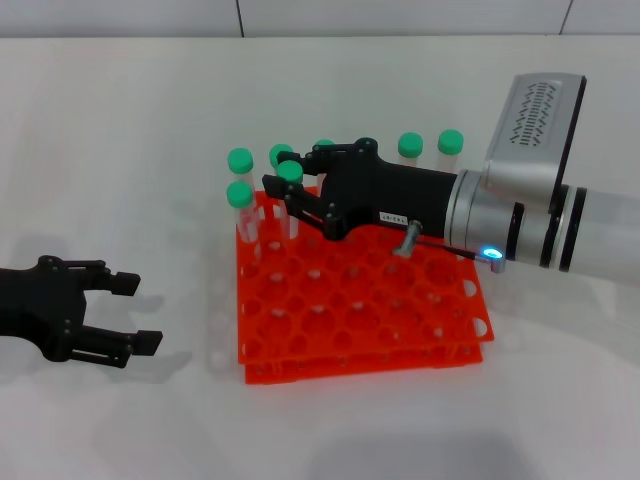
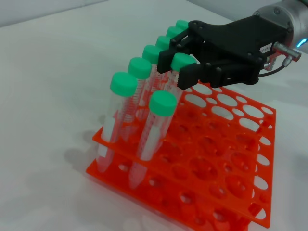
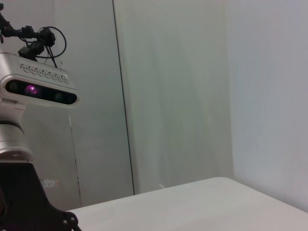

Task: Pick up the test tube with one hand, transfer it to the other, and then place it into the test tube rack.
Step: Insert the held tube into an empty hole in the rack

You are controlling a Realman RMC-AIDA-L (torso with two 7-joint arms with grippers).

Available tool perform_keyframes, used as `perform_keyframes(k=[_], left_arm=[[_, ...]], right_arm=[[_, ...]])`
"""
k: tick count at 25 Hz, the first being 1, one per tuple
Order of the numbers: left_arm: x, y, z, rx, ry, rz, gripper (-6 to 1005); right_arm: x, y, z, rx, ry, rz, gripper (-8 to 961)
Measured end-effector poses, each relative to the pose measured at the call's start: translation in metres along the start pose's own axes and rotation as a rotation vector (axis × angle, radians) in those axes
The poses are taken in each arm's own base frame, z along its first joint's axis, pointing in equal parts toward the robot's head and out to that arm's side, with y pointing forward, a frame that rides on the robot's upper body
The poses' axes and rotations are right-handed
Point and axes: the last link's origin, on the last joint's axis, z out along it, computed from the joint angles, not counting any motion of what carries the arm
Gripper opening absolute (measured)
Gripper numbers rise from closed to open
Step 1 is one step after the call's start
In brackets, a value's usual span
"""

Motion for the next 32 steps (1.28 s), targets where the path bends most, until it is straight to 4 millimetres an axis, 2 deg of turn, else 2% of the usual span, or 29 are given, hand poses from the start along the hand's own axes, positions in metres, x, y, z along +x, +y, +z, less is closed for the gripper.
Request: perform_keyframes(k=[32], left_arm=[[-0.0003, 0.0002, 0.0001, -0.001, 0.001, 0.008, 888]], right_arm=[[-0.0050, 0.0038, 0.0049, -0.036, -0.005, -0.017, 323]])
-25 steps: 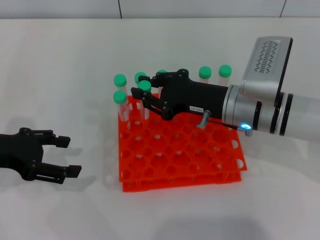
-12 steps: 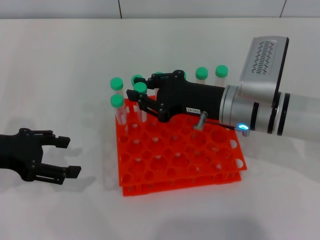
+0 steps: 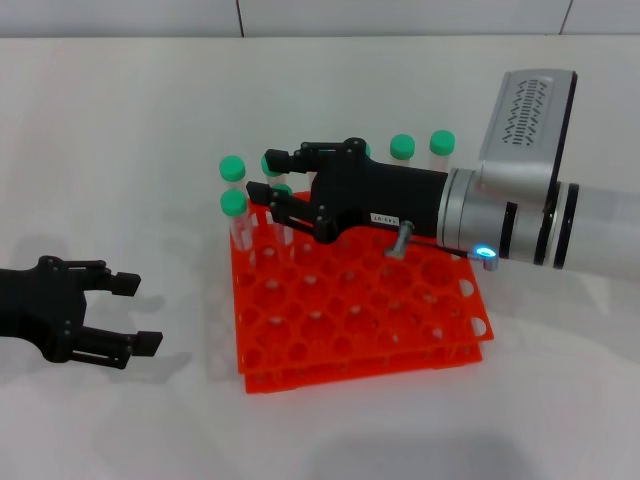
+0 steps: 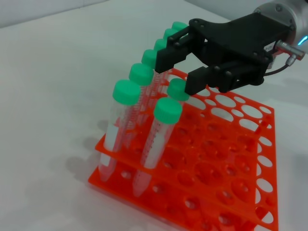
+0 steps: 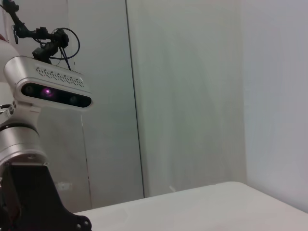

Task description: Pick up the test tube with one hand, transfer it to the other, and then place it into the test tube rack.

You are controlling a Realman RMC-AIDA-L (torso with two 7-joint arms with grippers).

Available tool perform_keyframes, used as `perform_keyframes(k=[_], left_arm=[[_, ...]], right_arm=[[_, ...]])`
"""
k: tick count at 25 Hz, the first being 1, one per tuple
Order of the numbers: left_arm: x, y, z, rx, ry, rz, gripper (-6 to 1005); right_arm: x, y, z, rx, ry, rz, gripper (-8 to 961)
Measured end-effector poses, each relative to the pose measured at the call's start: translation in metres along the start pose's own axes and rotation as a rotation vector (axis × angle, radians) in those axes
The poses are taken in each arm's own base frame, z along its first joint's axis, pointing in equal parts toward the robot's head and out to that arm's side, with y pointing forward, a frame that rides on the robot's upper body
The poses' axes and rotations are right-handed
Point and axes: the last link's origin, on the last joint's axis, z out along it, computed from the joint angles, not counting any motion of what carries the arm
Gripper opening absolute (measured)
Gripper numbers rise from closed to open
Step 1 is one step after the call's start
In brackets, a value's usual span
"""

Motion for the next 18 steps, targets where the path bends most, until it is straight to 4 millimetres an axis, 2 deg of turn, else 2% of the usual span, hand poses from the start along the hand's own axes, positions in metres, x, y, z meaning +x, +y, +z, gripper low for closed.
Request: perform_keyframes(k=[3, 13, 18], left_arm=[[0.000, 0.000, 0.000, -0.001, 0.000, 0.000, 888], [0.002, 0.003, -0.004, -0.013, 0.036, 0.010, 888], [0.008, 0.004, -0.013, -0.004, 0.122, 0.034, 888]], right_arm=[[-0.001, 0.001, 0.000, -0.008, -0.006, -0.002, 327], [-0.009, 0.006, -0.010, -0.034, -0.071, 0.002, 488], [-0.014, -0.001, -0.038, 0.002, -0.131, 0.009, 545]])
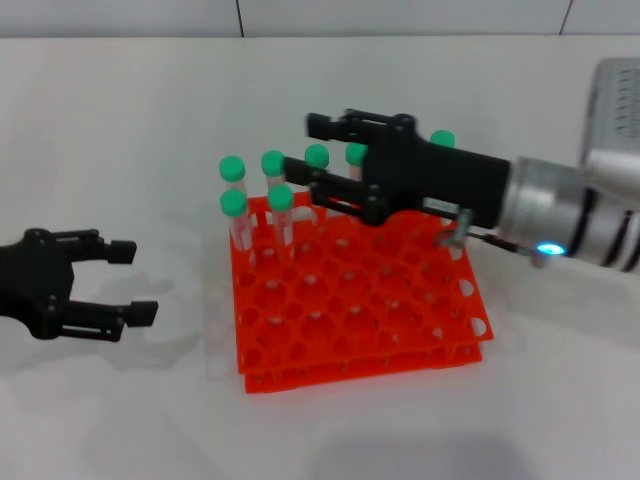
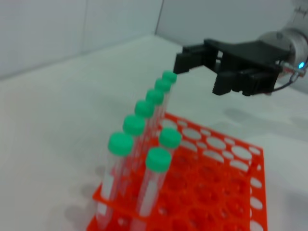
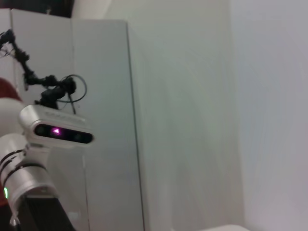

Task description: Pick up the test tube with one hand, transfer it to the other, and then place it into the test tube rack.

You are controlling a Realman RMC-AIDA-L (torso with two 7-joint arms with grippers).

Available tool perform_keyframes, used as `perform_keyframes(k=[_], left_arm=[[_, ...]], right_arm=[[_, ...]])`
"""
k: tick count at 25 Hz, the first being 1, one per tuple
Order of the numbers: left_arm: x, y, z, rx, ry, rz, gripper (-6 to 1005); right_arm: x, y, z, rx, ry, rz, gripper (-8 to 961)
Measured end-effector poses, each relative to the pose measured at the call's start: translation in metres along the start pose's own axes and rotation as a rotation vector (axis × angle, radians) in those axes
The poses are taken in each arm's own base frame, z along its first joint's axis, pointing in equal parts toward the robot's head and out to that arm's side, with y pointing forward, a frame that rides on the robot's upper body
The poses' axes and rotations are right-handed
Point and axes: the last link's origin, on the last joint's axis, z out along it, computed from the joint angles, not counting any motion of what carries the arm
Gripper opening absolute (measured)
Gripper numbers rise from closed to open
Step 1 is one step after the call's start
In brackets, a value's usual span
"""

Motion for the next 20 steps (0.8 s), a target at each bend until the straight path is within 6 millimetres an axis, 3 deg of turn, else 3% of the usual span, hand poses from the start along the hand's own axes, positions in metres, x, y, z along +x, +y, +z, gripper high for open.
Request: perform_keyframes(k=[13, 20], left_arm=[[0.016, 0.002, -0.004, 0.003, 0.132, 0.013, 888], [0.021, 0.005, -0.002, -0.012, 0.183, 0.005, 888]], right_arm=[[-0.016, -0.033, -0.094, 0.038, 0.217, 0.072, 541], [-0.019, -0.040, -0.113, 0.039, 0.286, 0.070, 539]])
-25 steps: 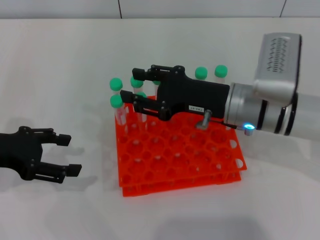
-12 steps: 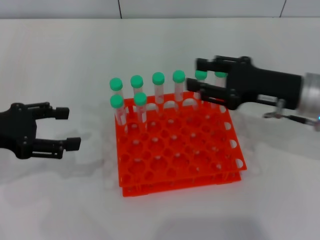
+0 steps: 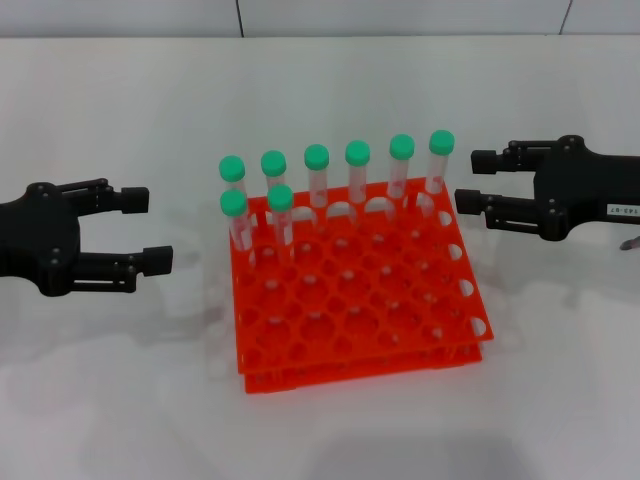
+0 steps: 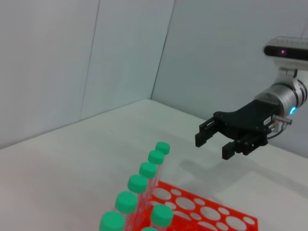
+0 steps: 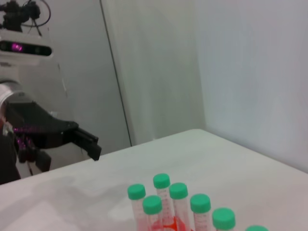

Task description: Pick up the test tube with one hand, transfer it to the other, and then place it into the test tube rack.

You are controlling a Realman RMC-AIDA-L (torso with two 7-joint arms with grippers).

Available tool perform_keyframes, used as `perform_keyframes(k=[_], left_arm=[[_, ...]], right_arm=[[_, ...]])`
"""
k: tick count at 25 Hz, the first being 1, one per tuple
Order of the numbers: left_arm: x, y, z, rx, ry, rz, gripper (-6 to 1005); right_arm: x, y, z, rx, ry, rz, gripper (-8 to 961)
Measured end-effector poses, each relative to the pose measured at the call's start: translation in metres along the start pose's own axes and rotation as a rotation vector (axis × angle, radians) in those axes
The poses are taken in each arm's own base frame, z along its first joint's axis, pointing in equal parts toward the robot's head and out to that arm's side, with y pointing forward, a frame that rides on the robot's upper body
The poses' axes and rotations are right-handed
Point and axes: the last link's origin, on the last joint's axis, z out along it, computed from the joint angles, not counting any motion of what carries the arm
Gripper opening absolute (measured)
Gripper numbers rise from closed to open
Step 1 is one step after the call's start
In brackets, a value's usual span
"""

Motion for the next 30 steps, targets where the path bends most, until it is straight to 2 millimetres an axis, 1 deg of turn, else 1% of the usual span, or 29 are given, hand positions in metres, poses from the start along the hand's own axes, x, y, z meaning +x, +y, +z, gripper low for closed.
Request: perform_keyframes(k=[7, 19, 30], left_arm=[[0.0003, 0.0009, 0.0003, -0.006, 0.004, -0.016, 888], [0.0005, 0.0027, -0.0007, -0.018, 0.001, -0.025, 888], [0.0025, 0.0020, -0.0001, -0.021, 0.001, -0.037, 888]], right_arm=[[-0.0020, -0.0045, -0.0058, 0.017, -0.001, -0.004, 537], [-0.0047, -0.0003, -0.0018, -0.001, -0.011, -0.010, 535], [-0.0051, -0.0004, -0.0009, -0.002, -0.012, 0.001, 541]])
